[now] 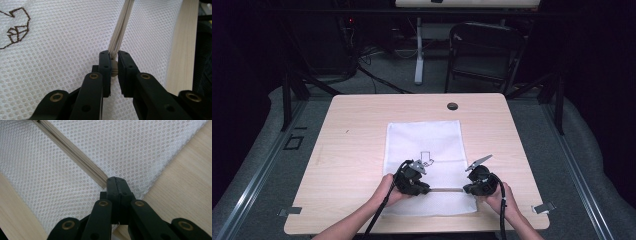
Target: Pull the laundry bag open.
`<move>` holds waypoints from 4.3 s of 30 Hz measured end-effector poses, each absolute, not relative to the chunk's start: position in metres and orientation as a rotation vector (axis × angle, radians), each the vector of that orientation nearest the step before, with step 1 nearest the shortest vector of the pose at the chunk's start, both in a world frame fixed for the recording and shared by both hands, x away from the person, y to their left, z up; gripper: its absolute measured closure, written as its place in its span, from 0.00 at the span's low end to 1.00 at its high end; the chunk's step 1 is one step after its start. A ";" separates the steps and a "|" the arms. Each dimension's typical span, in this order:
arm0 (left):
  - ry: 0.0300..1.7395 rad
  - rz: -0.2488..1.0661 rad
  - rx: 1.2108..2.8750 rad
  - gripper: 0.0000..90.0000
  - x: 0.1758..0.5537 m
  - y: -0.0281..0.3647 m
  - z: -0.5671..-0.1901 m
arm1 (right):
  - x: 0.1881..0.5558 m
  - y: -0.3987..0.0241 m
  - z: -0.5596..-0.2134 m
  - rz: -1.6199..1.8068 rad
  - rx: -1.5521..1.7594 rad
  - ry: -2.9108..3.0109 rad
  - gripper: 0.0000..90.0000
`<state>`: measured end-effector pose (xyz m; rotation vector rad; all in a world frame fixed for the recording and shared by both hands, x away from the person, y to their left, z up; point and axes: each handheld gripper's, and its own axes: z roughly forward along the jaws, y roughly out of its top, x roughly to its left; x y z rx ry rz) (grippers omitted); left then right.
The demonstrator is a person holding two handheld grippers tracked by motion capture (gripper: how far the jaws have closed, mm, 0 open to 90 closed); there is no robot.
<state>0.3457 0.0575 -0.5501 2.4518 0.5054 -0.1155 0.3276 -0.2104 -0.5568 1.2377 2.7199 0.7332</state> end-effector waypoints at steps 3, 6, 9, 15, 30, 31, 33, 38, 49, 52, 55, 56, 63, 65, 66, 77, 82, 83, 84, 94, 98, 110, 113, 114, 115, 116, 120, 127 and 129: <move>0.498 -0.123 2.442 0.91 0.346 0.059 -0.550 | 0.328 -0.211 -0.557 0.735 1.239 2.720 1.00; 0.499 -0.110 2.449 0.91 0.345 0.060 -0.550 | 0.328 -0.211 -0.557 0.735 1.238 2.720 1.00; 0.499 -0.110 2.450 0.91 0.345 0.060 -0.550 | 0.328 -0.211 -0.556 0.720 1.226 2.736 1.00; 0.517 -0.121 2.432 0.91 0.344 0.064 -0.549 | 0.328 -0.211 -0.556 0.720 1.226 2.730 1.00; 0.531 -0.125 2.413 0.91 0.345 0.075 -0.548 | 0.329 -0.212 -0.556 0.729 1.248 2.727 1.00; 0.525 -0.122 2.418 0.91 0.344 0.074 -0.548 | 0.329 -0.212 -0.556 0.733 1.249 2.726 1.00; 0.521 -0.124 2.420 0.91 0.344 0.074 -0.548 | 0.329 -0.213 -0.557 0.745 1.246 2.729 1.00; 0.526 -0.123 2.420 0.91 0.344 0.077 -0.548 | 0.330 -0.214 -0.556 0.728 1.237 2.739 1.00; 0.545 -0.132 2.415 0.91 0.344 0.085 -0.549 | 0.329 -0.214 -0.556 0.724 1.240 2.735 1.00; 0.536 -0.129 2.427 0.91 0.344 0.087 -0.549 | 0.329 -0.214 -0.557 0.731 1.247 2.731 1.00; 0.545 -0.125 2.428 0.91 0.344 0.088 -0.550 | 0.329 -0.213 -0.557 0.746 1.254 2.731 1.00; 0.545 -0.123 2.427 0.91 0.344 0.088 -0.550 | 0.329 -0.213 -0.557 0.737 1.250 2.728 1.00; 0.548 -0.130 2.428 0.91 0.344 0.090 -0.551 | 0.329 -0.213 -0.557 0.737 1.250 2.728 1.00; 0.551 -0.124 2.431 0.91 0.344 0.091 -0.551 | 0.329 -0.213 -0.556 0.730 1.247 2.729 1.00; 0.549 -0.121 2.431 0.91 0.344 0.091 -0.551 | 0.329 -0.213 -0.557 0.735 1.250 2.727 1.00; 0.562 -0.120 2.435 0.91 0.344 0.097 -0.551 | 0.329 -0.213 -0.556 0.726 1.248 2.727 1.00; 0.565 -0.121 2.432 0.91 0.344 0.097 -0.551 | 0.329 -0.213 -0.556 0.727 1.249 2.726 1.00; 0.569 -0.125 2.434 0.91 0.344 0.097 -0.551 | 0.329 -0.213 -0.556 0.728 1.250 2.726 1.00; 0.568 -0.133 2.433 0.91 0.344 0.096 -0.552 | 0.329 -0.214 -0.556 0.722 1.247 2.727 1.00; 0.595 -0.156 2.459 0.90 0.345 0.090 -0.557 | 0.326 -0.208 -0.554 0.680 1.196 2.727 1.00; 0.606 -0.151 2.445 0.90 0.344 0.088 -0.556 | 0.324 -0.205 -0.550 0.688 1.202 2.697 1.00; 0.603 -0.130 2.473 0.91 0.343 0.083 -0.559 | 0.326 -0.204 -0.554 0.706 1.253 2.715 1.00; 0.602 -0.126 2.470 0.91 0.344 0.085 -0.558 | 0.325 -0.204 -0.555 0.707 1.239 2.713 1.00; 0.606 -0.133 2.463 0.91 0.345 0.085 -0.558 | 0.325 -0.204 -0.555 0.715 1.245 2.715 1.00; 0.601 -0.133 2.472 0.91 0.344 0.085 -0.558 | 0.326 -0.205 -0.554 0.708 1.249 2.723 1.00; 0.595 -0.134 2.473 0.91 0.344 0.085 -0.558 | 0.326 -0.206 -0.555 0.714 1.259 2.722 1.00; 0.586 -0.135 2.474 0.91 0.344 0.085 -0.557 | 0.325 -0.204 -0.554 0.696 1.267 2.718 1.00; 0.572 -0.133 2.478 0.91 0.343 0.089 -0.557 | 0.326 -0.208 -0.555 0.711 1.289 2.722 1.00; 0.583 -0.130 2.478 0.91 0.344 0.093 -0.556 | 0.325 -0.207 -0.556 0.754 1.314 2.707 1.00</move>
